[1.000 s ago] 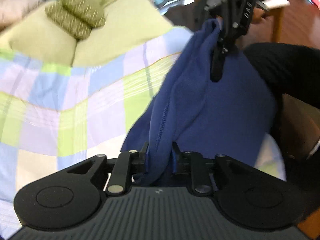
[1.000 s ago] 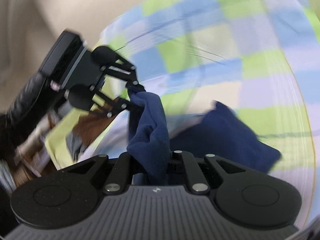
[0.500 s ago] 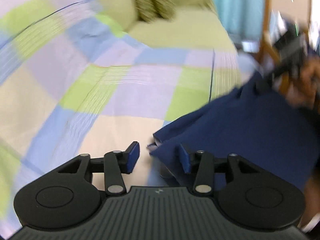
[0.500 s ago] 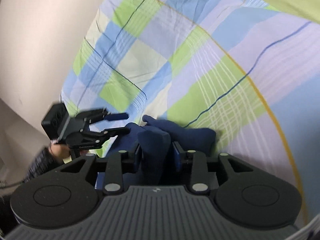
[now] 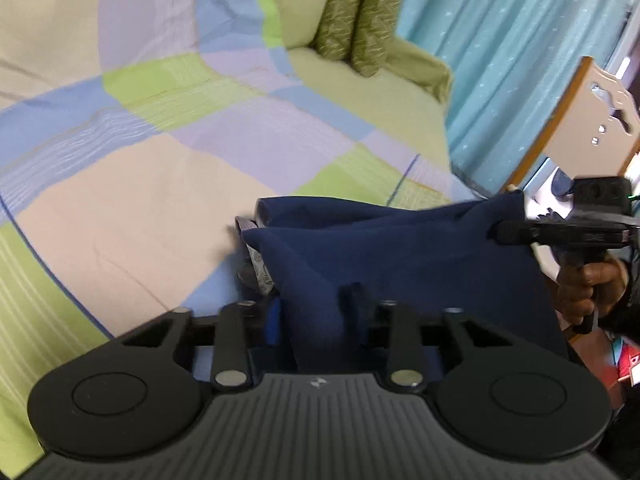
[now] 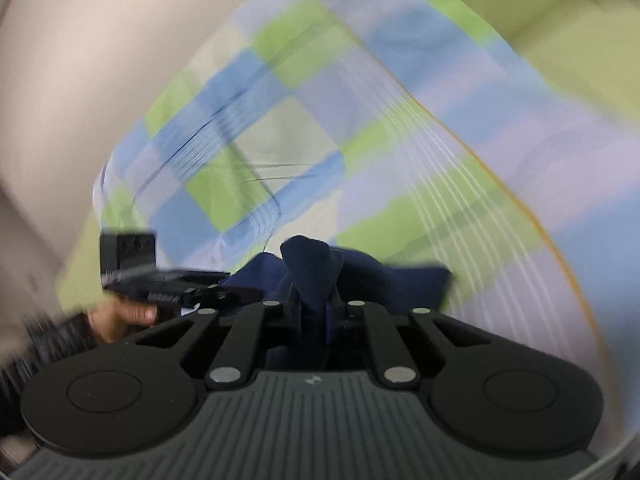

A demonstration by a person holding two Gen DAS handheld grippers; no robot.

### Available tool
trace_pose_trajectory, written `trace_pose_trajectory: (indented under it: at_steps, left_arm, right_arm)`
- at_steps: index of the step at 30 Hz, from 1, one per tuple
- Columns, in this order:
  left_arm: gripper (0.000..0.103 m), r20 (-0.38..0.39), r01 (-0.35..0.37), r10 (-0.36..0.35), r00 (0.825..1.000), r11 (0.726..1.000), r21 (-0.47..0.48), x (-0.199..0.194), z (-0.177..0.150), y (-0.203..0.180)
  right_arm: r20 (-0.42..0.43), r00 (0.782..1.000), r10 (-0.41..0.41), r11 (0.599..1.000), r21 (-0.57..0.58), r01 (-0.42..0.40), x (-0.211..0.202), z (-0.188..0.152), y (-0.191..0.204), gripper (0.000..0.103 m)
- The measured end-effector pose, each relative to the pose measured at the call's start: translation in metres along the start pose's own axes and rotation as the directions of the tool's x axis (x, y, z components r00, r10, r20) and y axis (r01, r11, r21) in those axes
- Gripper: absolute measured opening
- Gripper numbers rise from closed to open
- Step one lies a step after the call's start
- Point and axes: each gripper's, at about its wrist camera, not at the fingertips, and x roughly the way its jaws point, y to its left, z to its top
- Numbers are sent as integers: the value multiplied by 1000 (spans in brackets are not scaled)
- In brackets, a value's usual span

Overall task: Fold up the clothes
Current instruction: 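Lower the folded top onto the sheet with both grippers, holding its edges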

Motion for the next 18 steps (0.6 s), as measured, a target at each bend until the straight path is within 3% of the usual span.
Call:
trace_pose_trajectory:
  at_steps: [4,7,13,18]
  left_arm:
    - [15,103,0,-4,995,999,42,-32,-4,-16]
    - [15,125,-17,7,992,997,72,-42,4,-24]
    - [18,41,-36,32,999,996,88,-12,8,-15]
    - [17,140,-41,26,990,994,103,-25,15,-23]
  right_arm:
    - [41,995,87,962,-264,-73,-23,9,55,8]
    - [63,991,118,957,-274,-97,-31,14,57,8]
    - [60,994,93,980,-182,-81,-19,14,28,8]
    - [97,987,129,969,-223,-105,-25,18,34,8]
